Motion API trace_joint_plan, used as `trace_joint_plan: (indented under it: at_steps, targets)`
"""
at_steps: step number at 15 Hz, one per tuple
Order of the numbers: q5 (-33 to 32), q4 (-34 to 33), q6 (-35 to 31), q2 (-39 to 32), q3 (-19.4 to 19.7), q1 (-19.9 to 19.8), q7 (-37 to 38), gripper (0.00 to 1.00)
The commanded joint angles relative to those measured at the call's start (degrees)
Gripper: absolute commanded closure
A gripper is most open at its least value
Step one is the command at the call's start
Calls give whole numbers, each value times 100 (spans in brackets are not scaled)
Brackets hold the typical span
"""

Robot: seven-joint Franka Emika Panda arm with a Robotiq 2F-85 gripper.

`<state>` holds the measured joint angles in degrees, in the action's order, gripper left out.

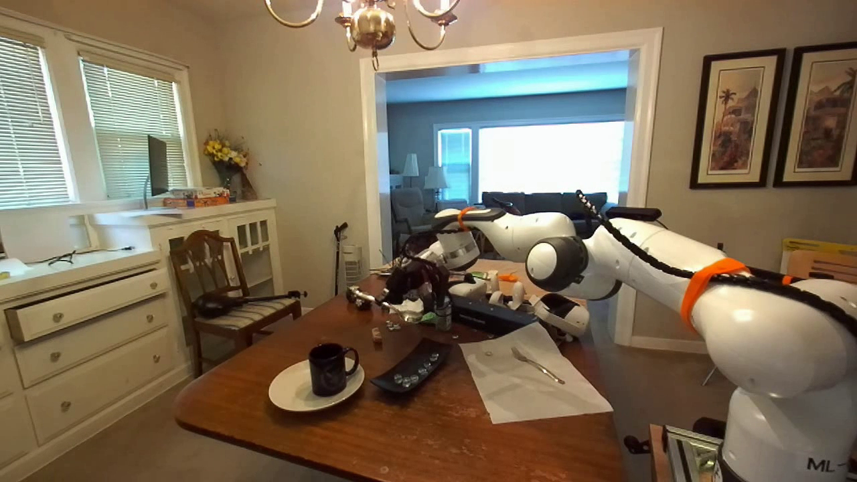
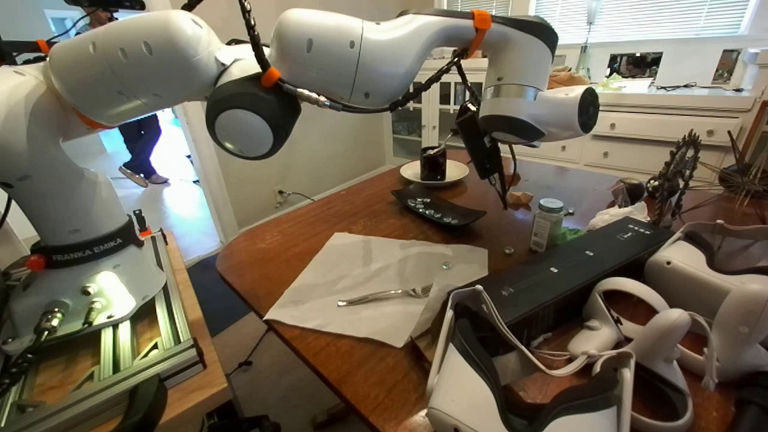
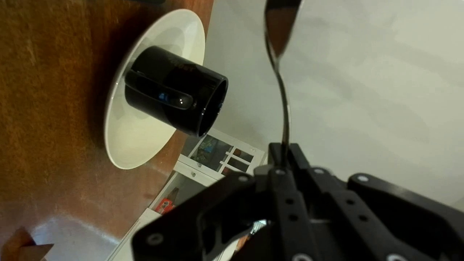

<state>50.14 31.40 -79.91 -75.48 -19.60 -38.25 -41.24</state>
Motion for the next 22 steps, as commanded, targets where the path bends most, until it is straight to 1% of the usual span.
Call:
trace_joint_plan:
  at_steps: [1, 7, 11, 15, 17, 18, 22]
  targets:
    - [70, -207, 72, -31, -156, 98, 217, 99]
    - [62, -395, 46, -50, -483, 328, 619, 99]
    - [88, -472, -9, -61, -667, 441, 1056, 99]
    - [75, -516, -215, -91, -778, 504, 1487, 99]
    - [50, -537, -148, -114, -818, 474, 1506, 99]
    - [2, -311, -161, 16, -753, 449, 1297, 94]
    - [2, -311, -161, 15, -763, 435, 1317, 94]
